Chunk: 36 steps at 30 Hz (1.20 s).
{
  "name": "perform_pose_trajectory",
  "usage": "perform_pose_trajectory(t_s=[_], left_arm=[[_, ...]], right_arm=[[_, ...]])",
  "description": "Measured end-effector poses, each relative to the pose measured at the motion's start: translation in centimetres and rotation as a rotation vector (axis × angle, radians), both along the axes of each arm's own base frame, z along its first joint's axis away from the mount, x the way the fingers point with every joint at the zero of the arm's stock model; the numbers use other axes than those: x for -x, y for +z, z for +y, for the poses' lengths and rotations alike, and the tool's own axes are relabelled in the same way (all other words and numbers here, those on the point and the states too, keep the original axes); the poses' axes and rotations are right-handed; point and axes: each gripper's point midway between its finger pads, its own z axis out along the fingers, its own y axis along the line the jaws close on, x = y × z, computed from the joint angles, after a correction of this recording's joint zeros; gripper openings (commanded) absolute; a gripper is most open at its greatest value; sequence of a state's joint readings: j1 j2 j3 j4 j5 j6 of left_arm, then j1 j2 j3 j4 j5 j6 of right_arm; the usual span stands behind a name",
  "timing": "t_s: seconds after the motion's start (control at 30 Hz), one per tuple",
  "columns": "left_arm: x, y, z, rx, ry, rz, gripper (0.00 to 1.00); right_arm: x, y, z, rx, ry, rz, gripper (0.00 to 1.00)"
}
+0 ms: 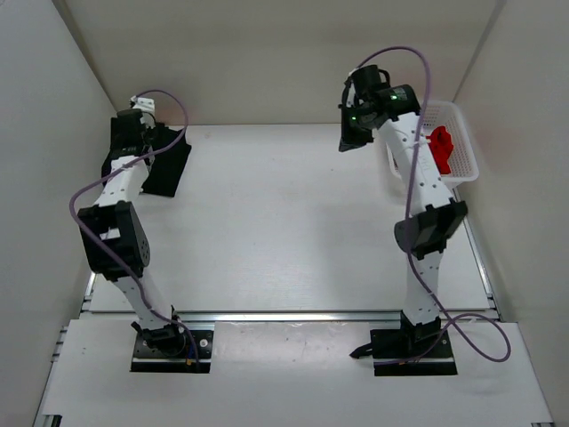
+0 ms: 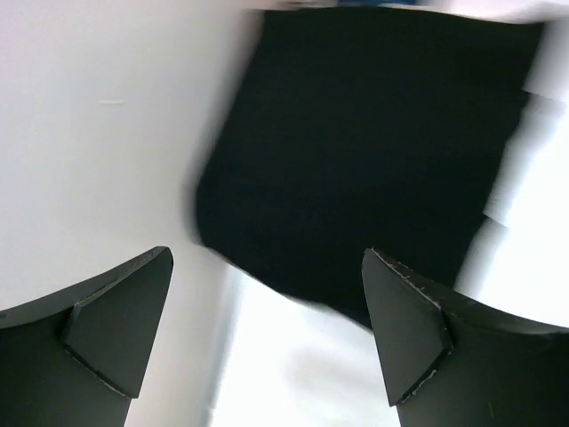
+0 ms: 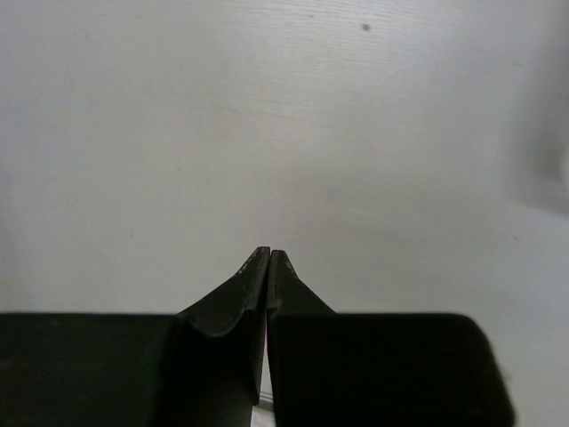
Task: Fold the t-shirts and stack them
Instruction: Put the neatly folded tshirt into the corner of the board with the left arm, then grab crumpled tshirt from bin with the right arm
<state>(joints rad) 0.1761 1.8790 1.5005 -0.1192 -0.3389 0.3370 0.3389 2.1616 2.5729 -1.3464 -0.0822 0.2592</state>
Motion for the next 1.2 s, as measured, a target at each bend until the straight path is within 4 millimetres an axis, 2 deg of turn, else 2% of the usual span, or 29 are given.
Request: perform_pose_trajectory(t_s=[0.03,0.1,0.23,0.3,0.37,0.4,0.47,0.53,0.57,0.6,0.67,0.73,0.77,0.83,0.93,1.03,1.2], left_arm=[[0.4,0.4,-1.8,0.038,-0.051,0.012,0.99],[1.4,1.6,-6.6,0.123,-0.189,0.032,0.99],[4.9,3.5,-18.8,0.292,-0.512,0.099,0.99],[7.3,2.8,-24.1,0.358,-0.652,0.152,0.99],[10.8,1.0,-28.6,0.393,-0.773,0.247,0.99],[12.6,-0.1,-30.4,0.392,-0.822,0.296,0.99],[15.7,-1.8,-33.3,0.351,-0.906,0.382,0.99],[18.4,-3.0,-36.2,0.301,-1.000,0.448,0.99],[19.5,-3.3,-37.4,0.285,-1.045,0.476,0.99],[20.6,-3.5,-38.2,0.281,-1.077,0.501,0.99],[21.2,-3.8,-38.1,0.296,-1.084,0.532,0.98],[20.8,-4.2,-36.4,0.314,-1.035,0.555,0.99],[20.6,-4.4,-35.4,0.320,-1.005,0.565,0.99],[20.0,-4.9,-33.4,0.308,-0.947,0.581,0.99],[19.9,-5.7,-32.1,0.252,-0.909,0.617,0.99],[20.0,-6.7,-32.8,0.199,-0.918,0.668,0.98],[17.7,-8.4,-35.9,0.185,-0.949,0.707,0.99]], right_arm=[[0.9,0.8,-1.0,0.009,-0.017,-0.006,0.03],[2.8,2.9,-3.9,0.027,-0.071,-0.035,0.12],[8.5,7.2,-12.2,0.039,-0.237,-0.125,0.31],[11.2,8.1,-15.8,0.060,-0.325,-0.168,0.50],[12.8,8.1,-18.3,0.077,-0.392,-0.197,0.62],[12.8,8.1,-19.3,0.080,-0.418,-0.213,0.68],[11.8,7.9,-21.2,0.081,-0.473,-0.237,0.73],[8.6,7.8,-23.5,0.063,-0.528,-0.247,0.74],[6.0,7.6,-25.0,0.049,-0.560,-0.240,0.75],[3.1,8.3,-26.6,0.033,-0.585,-0.274,0.76],[-3.7,7.2,-29.8,0.019,-0.625,-0.321,0.75],[-8.8,3.4,-32.5,0.012,-0.659,-0.316,0.74],[-9.9,0.6,-33.5,0.010,-0.674,-0.272,0.74],[-10.5,-5.4,-34.7,-0.003,-0.698,-0.140,0.74],[-10.1,-10.9,-34.9,-0.022,-0.707,-0.008,0.75],[-10.1,-12.3,-34.9,-0.032,-0.706,0.023,0.75],[-11.9,-11.4,-33.9,-0.037,-0.674,-0.033,0.76]])
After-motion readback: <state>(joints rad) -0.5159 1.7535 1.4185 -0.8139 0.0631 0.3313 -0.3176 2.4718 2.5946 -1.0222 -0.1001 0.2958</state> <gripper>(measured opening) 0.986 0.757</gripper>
